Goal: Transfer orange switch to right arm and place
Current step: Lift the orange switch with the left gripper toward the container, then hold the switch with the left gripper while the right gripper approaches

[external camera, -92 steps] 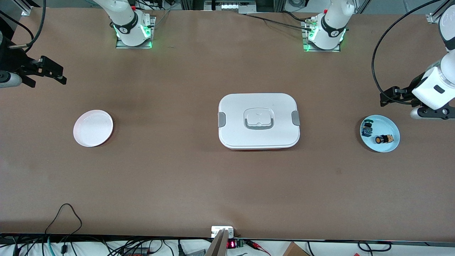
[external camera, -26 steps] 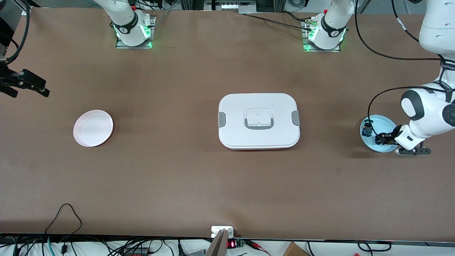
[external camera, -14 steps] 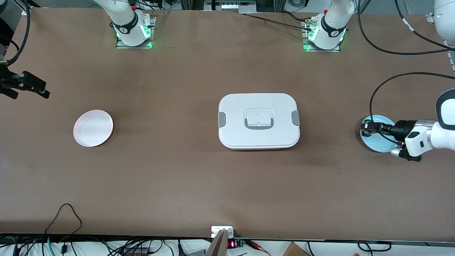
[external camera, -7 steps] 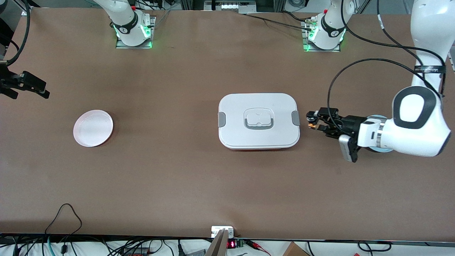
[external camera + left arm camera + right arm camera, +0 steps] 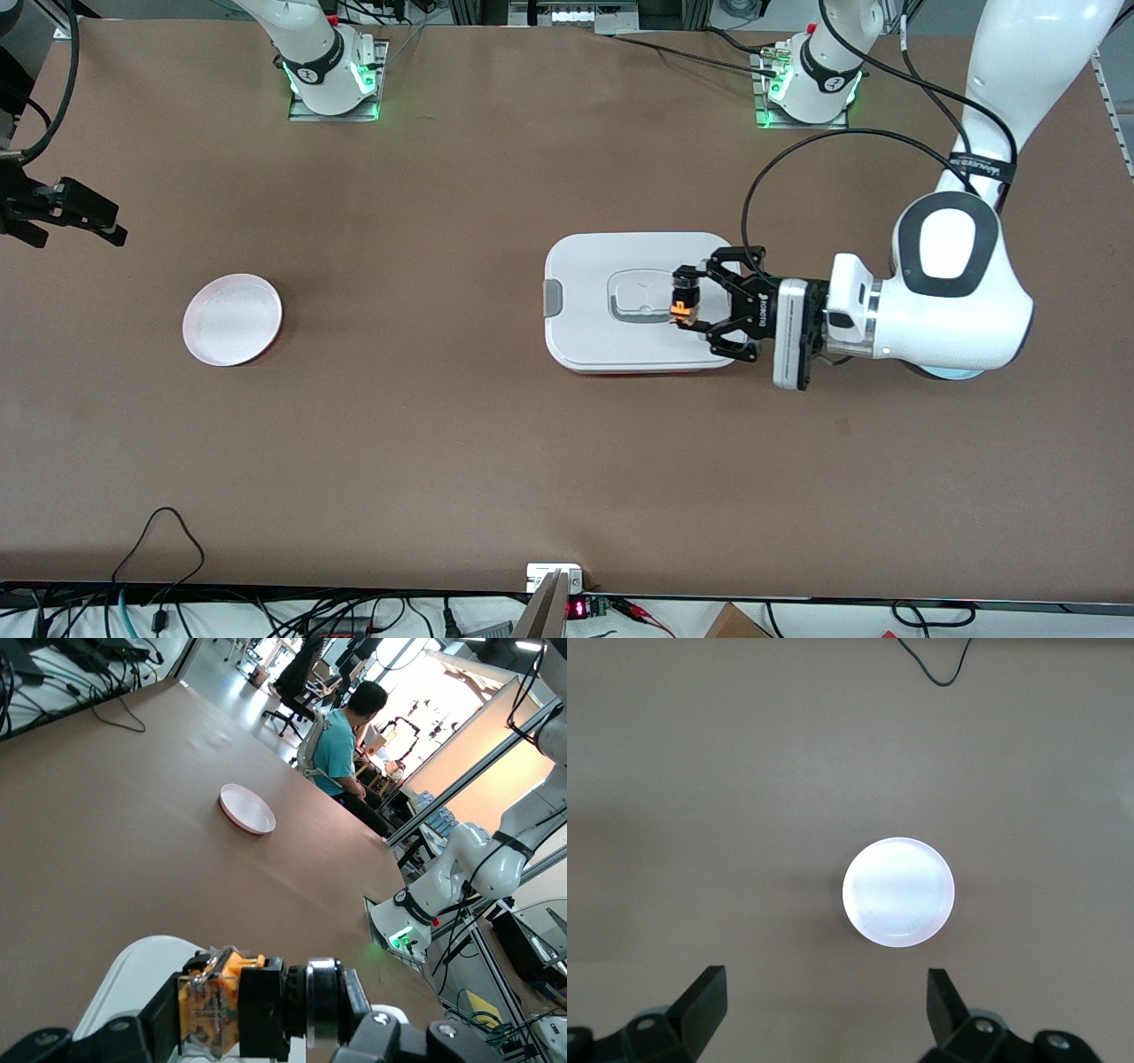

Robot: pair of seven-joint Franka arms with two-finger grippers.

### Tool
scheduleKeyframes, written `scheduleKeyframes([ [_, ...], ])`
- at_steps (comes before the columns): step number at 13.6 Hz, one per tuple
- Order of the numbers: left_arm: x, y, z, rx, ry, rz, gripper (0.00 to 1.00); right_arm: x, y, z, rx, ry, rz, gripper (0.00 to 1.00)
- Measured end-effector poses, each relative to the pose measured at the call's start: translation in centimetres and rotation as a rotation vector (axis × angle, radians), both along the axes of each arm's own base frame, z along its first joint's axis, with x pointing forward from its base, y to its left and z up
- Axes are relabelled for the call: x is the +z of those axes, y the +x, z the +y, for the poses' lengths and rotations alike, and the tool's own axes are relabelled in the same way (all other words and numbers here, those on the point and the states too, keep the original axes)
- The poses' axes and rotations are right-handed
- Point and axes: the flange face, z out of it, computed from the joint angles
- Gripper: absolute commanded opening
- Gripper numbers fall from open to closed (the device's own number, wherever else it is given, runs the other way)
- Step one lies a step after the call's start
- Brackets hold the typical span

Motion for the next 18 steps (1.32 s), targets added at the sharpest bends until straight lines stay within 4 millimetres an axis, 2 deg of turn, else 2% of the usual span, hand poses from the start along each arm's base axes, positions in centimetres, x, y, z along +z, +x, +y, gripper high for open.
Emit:
scheduleKeyframes([
  [3,0.9,-0.3,-2.4,0.015,-0.129,-0.128,0.22,0.3,-0.1,0.9,0.052,-0.002,-0.005,1.0],
  [5,-0.1,-0.9,-3.7,0.038,-0.202,-0.198,0.21,0.4,-0.2,1.4,0.143,0.026,-0.007,1.0],
  [7,-1.3,-1.9,-4.9,0.034,-0.255,-0.228,0.21,-0.5,-0.3,3.4,0.202,0.222,0.023,1.0],
  [9,-2.2,-3.1,-6.7,0.05,-0.285,-0.256,0.21,-2.1,-0.1,5.9,0.189,0.442,0.088,1.0],
  [12,-2.9,-5.2,-9.8,0.105,-0.317,-0.289,0.21,-4.6,1.7,10.4,0.139,0.778,0.147,1.0],
  [14,-2.8,-5.5,-10.0,0.108,-0.318,-0.297,0.21,-6.8,3.1,13.0,0.081,1.002,0.193,1.0],
  [16,-2.7,-5.4,-9.7,0.113,-0.317,-0.3,0.21,-9.8,4.2,15.0,0.001,1.185,0.233,1.0],
  [18,-2.7,-5.3,-9.7,0.113,-0.316,-0.301,0.21,-12.6,4.8,18.2,-0.08,1.29,0.228,1.0],
])
